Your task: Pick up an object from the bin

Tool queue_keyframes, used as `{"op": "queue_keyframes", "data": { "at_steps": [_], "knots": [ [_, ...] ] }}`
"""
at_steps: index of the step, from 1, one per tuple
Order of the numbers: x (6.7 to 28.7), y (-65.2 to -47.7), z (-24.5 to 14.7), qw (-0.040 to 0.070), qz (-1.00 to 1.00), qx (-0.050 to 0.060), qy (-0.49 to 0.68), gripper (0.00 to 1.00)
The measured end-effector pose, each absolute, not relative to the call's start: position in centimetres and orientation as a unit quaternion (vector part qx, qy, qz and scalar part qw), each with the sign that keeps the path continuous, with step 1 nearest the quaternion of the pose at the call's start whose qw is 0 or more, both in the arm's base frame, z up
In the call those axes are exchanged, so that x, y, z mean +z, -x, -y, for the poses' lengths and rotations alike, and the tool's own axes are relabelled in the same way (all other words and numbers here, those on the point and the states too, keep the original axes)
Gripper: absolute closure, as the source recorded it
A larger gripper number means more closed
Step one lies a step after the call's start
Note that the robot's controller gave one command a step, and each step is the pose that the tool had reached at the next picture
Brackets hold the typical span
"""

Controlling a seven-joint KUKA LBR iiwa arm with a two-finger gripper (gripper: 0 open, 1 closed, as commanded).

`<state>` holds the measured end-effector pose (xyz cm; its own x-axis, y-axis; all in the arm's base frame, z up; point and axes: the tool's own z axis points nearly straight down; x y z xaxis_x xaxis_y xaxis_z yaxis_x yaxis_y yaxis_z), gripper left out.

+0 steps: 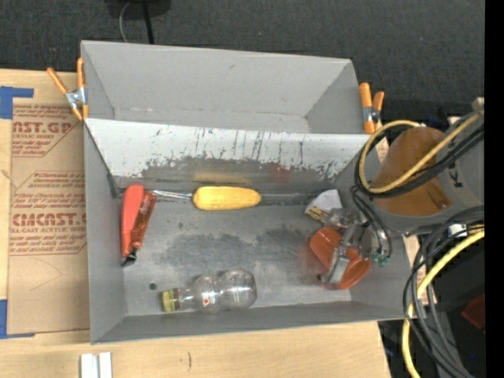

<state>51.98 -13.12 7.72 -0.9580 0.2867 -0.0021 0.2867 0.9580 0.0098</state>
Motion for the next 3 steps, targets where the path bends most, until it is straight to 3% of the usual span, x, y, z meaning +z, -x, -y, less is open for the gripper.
{"op": "queue_keyframes", "data": {
  "at_steps": [1, 2, 3],
  "knots": [
    [7.44, -51.82, 14.52, -0.006, -0.985, 0.014, -0.172, 0.0],
    [7.78, -51.95, 14.13, -0.007, -0.996, 0.017, -0.087, 0.0],
    [7.11, -52.37, 14.45, -0.005, -0.982, 0.014, -0.187, 1.0]
  ]
}}
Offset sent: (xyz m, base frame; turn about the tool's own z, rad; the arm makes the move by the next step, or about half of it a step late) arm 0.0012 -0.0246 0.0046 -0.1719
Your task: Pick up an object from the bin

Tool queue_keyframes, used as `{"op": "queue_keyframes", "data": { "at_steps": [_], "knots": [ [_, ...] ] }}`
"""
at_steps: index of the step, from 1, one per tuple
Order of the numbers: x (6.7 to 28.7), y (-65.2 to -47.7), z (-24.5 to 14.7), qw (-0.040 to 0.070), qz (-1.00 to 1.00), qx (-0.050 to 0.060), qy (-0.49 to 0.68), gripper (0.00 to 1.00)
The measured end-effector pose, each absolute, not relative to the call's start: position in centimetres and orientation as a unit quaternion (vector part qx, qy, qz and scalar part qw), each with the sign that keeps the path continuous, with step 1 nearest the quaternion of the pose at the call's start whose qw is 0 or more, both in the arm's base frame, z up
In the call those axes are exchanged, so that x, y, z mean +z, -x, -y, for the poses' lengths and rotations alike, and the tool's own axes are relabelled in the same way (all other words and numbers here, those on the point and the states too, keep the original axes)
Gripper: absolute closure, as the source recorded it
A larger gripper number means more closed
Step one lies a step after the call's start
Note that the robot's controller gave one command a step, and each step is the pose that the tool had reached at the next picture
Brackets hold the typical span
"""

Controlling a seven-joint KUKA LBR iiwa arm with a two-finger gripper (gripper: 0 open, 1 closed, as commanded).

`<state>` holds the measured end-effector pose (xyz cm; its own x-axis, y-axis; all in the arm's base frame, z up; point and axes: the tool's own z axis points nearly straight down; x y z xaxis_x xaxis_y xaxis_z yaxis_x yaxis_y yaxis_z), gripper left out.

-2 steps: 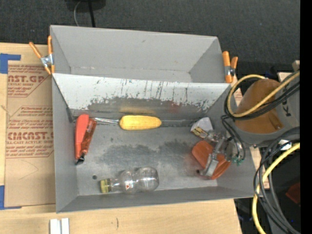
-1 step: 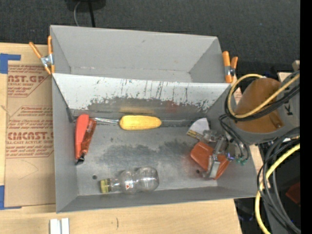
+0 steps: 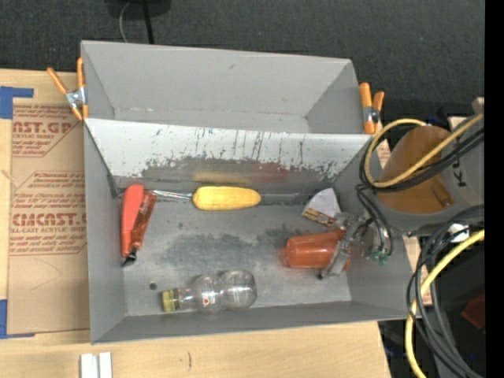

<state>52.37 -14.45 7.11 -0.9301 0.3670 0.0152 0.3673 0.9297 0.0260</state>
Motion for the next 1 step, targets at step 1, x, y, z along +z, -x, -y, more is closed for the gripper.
{"op": "queue_keyframes", "data": {
  "at_steps": [1],
  "knots": [
    [7.11, -52.37, 14.44, 0.005, 0.982, -0.014, 0.187, 1.0]
  ]
}}
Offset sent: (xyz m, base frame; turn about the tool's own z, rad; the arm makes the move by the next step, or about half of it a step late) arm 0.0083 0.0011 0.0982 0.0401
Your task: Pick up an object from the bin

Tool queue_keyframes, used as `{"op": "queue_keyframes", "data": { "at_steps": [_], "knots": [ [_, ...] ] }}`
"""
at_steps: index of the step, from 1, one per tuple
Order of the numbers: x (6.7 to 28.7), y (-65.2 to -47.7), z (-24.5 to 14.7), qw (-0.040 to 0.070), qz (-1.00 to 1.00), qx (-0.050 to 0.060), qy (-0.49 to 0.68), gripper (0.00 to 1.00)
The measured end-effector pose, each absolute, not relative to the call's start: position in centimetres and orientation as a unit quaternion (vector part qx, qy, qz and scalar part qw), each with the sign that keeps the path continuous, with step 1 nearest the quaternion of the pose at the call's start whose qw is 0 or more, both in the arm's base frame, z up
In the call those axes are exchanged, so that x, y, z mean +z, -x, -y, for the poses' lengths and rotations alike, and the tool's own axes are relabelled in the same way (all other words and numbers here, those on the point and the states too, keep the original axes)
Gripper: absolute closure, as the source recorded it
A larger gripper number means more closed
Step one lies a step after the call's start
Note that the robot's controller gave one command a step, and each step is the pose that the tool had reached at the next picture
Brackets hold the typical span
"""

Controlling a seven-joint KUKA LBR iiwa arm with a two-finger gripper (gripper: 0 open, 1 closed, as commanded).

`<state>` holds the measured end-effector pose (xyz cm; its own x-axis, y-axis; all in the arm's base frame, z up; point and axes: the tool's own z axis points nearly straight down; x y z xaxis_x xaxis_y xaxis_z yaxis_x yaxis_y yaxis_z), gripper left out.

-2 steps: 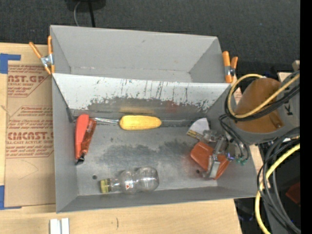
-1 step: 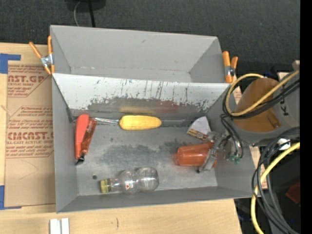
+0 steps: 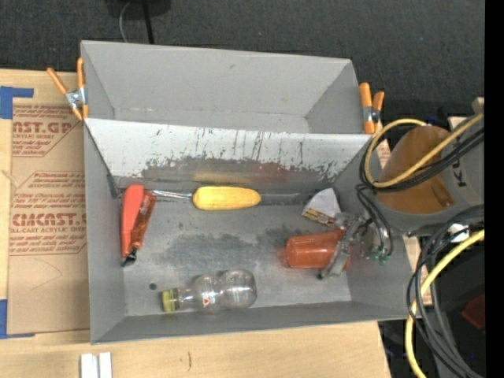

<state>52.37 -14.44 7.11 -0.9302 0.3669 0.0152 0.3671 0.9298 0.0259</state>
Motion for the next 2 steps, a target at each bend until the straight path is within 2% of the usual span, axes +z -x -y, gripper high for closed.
{"op": "queue_keyframes", "data": {
  "at_steps": [1, 2],
  "knots": [
    [11.1, -52.5, 14.3, 0.01, 0.98, -0.015, 0.196, 1.0],
    [18.1, -53.4, 13.6, 0.007, 0.98, -0.015, 0.197, 1.0]
  ]
}}
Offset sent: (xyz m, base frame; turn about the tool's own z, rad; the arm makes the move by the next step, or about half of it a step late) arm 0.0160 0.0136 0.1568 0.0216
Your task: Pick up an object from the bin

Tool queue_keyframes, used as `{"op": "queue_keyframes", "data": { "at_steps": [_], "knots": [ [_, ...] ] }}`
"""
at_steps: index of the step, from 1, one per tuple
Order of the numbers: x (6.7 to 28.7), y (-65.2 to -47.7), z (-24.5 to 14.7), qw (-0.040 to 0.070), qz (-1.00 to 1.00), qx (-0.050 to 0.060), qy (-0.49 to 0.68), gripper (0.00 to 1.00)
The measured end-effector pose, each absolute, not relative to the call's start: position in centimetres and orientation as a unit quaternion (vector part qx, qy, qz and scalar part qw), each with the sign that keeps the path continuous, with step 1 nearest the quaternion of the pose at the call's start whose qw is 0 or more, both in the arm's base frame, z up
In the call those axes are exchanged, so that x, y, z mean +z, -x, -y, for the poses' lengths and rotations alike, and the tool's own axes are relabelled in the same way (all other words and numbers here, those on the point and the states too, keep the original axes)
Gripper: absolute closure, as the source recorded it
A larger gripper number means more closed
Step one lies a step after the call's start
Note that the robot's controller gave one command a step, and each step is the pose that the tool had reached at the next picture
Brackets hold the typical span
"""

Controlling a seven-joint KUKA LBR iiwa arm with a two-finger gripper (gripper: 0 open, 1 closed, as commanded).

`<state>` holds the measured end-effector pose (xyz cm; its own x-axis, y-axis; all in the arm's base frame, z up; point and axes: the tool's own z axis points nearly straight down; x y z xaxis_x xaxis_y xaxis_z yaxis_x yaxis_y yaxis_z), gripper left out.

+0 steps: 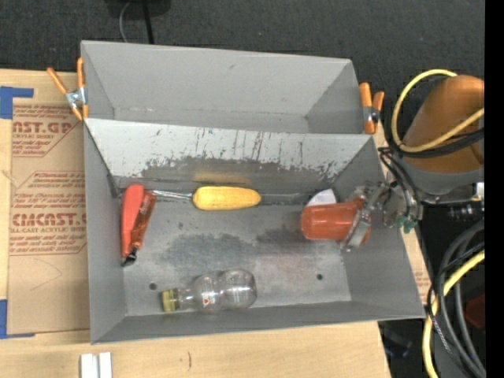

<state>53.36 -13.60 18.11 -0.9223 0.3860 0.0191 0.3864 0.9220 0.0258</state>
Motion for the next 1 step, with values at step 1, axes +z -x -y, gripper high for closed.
{"op": "queue_keyframes", "data": {
  "at_steps": [1],
  "knots": [
    [24.12, -53.88, 12.1, 0.007, 0.979, -0.015, 0.202, 1.0]
  ]
}}
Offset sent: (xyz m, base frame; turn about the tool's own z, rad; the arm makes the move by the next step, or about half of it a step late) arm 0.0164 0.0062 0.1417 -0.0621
